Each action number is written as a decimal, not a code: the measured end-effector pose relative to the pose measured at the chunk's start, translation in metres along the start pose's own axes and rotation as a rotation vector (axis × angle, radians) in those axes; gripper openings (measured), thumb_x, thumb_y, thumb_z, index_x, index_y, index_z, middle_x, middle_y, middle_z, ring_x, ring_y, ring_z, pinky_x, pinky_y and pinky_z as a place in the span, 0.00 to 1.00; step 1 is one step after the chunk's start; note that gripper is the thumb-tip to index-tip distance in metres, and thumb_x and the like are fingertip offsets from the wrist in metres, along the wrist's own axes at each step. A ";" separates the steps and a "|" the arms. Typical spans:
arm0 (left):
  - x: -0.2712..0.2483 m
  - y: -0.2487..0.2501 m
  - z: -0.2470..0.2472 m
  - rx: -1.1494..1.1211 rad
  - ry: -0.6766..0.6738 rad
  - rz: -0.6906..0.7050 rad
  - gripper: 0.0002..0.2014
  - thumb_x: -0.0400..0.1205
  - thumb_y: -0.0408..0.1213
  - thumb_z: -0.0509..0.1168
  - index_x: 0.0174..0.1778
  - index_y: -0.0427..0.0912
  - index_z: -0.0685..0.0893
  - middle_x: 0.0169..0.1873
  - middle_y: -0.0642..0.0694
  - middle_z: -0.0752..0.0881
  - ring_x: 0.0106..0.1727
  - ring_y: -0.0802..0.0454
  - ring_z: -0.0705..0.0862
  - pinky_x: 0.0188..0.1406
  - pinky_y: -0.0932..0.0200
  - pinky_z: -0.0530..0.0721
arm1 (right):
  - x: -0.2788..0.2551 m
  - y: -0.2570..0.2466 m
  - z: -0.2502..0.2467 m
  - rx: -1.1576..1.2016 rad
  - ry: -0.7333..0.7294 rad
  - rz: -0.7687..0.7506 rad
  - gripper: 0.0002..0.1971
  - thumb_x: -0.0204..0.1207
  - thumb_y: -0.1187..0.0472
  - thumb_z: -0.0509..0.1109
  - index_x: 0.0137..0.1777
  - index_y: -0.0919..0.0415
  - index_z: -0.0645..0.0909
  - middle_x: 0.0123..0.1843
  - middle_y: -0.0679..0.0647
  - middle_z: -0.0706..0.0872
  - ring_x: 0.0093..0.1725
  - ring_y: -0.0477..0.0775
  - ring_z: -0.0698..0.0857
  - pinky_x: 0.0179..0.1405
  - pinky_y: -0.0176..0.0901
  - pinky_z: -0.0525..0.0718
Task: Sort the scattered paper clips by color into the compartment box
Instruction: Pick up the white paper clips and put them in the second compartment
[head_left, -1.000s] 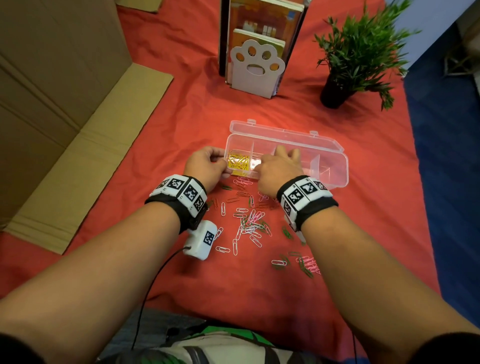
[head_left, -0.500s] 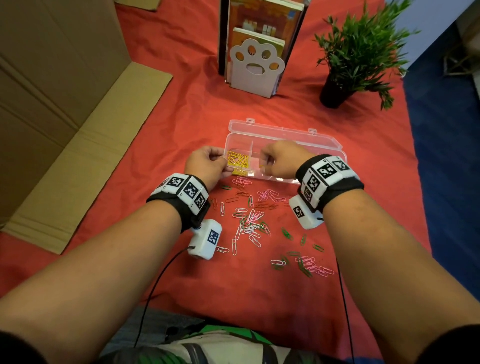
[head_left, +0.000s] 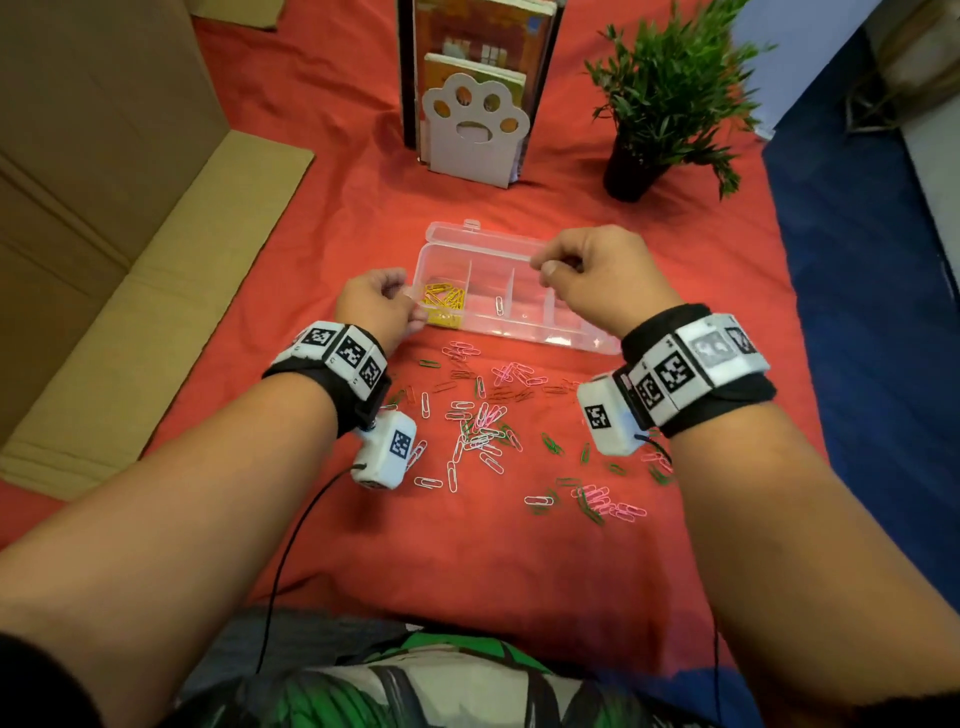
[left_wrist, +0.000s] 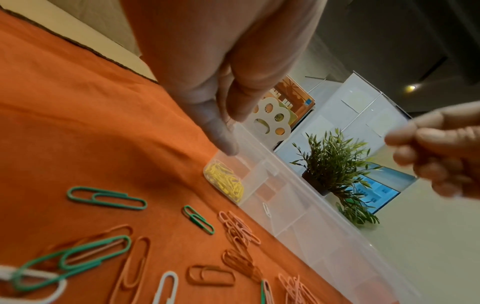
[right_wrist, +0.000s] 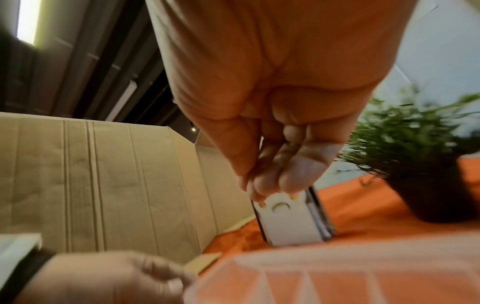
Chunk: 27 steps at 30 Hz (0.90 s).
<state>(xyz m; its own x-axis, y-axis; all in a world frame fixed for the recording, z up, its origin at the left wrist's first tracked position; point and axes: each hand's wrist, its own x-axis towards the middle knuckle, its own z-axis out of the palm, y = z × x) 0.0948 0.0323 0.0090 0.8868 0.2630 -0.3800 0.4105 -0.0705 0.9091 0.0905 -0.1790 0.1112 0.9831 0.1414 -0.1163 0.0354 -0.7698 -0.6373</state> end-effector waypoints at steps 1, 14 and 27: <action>-0.003 -0.002 -0.003 0.053 0.031 0.034 0.12 0.80 0.27 0.60 0.59 0.40 0.77 0.38 0.46 0.81 0.20 0.63 0.83 0.25 0.65 0.85 | -0.011 0.009 0.003 -0.020 -0.011 0.017 0.08 0.76 0.65 0.66 0.48 0.59 0.87 0.38 0.53 0.86 0.40 0.52 0.83 0.48 0.45 0.84; -0.128 -0.070 -0.032 0.918 -0.383 0.342 0.06 0.73 0.36 0.71 0.45 0.44 0.89 0.44 0.45 0.88 0.46 0.49 0.84 0.44 0.63 0.73 | -0.120 0.056 0.105 -0.252 -0.259 0.033 0.09 0.77 0.62 0.64 0.49 0.62 0.85 0.51 0.62 0.83 0.54 0.62 0.82 0.51 0.47 0.77; -0.111 -0.078 -0.024 1.131 -0.292 0.374 0.07 0.76 0.40 0.66 0.42 0.39 0.81 0.46 0.37 0.83 0.52 0.37 0.81 0.52 0.46 0.80 | -0.117 0.053 0.139 -0.429 -0.155 -0.055 0.09 0.76 0.69 0.62 0.56 0.66 0.75 0.57 0.63 0.77 0.59 0.66 0.76 0.58 0.55 0.77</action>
<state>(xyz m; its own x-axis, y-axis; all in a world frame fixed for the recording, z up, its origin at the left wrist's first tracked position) -0.0408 0.0317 -0.0152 0.9441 -0.1680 -0.2836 -0.0554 -0.9290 0.3658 -0.0473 -0.1498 -0.0144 0.9403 0.2554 -0.2249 0.1899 -0.9422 -0.2761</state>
